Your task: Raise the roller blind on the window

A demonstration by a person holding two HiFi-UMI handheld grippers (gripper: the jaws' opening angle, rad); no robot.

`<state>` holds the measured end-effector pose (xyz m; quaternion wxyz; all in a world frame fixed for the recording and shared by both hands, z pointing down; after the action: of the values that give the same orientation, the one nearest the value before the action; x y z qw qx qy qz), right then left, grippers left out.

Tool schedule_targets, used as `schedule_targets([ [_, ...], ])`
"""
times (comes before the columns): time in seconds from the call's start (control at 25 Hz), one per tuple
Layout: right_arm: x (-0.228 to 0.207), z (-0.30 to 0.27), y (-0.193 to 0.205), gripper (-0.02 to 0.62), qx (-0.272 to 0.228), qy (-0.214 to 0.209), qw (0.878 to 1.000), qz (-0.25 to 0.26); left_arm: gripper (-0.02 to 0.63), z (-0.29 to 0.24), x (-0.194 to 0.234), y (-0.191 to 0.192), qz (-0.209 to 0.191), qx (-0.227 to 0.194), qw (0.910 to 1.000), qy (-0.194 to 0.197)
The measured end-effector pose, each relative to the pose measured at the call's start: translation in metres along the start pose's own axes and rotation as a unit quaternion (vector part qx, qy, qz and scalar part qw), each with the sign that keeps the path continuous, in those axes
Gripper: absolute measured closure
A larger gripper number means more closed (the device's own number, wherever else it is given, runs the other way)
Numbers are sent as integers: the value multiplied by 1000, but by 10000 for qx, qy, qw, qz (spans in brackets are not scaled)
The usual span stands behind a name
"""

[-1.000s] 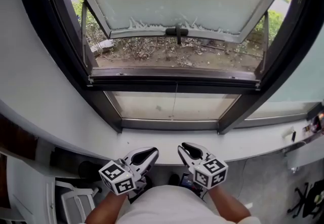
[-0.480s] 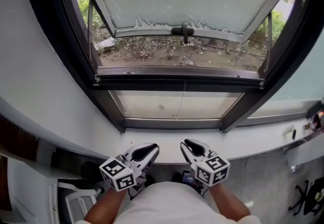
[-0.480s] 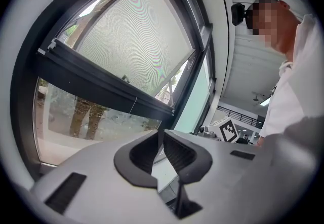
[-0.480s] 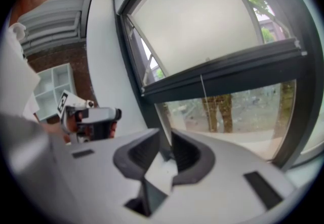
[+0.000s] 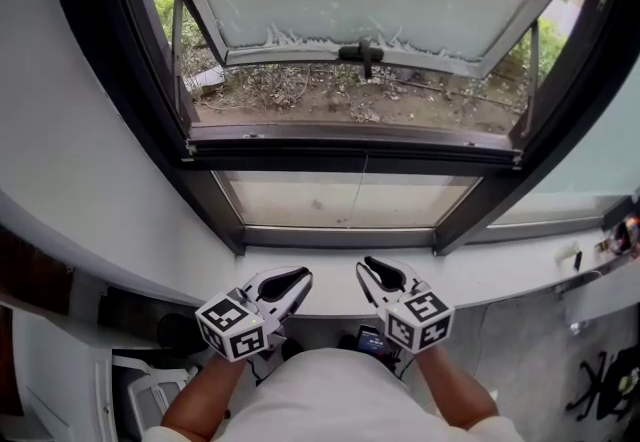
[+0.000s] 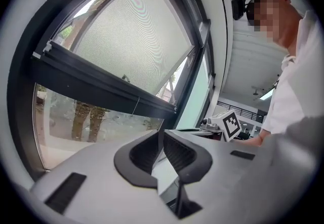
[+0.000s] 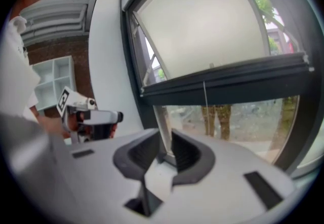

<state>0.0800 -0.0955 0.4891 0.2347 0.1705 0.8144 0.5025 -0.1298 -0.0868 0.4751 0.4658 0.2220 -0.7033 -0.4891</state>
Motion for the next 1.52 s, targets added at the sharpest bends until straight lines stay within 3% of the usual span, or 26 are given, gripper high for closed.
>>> schedule_targets([
  [0.44,-21,-17,-35,525,-125,176,9978,621,571,-20,32,-23,-646,251,9975,-166],
  [1.04,-45,-31,-68,525,-192,392,9940,999,571,-45,50,-54,-917,339,9950,-197],
  [1.52,-61,-47,-88,525,-98,622,9871,1474,571,-64,66,-69,-1419,727,9868,-270],
])
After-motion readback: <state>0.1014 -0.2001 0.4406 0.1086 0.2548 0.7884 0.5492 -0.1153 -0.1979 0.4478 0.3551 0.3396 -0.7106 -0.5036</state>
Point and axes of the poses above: the fingertips, and each gripper's own axes: z backward along the fingers, x to its left, y out of its underside, the point moved 8 cm from there along z, backward along the fingers, and after that the axes turned 5 degrees about y, right-handed, at the moved point
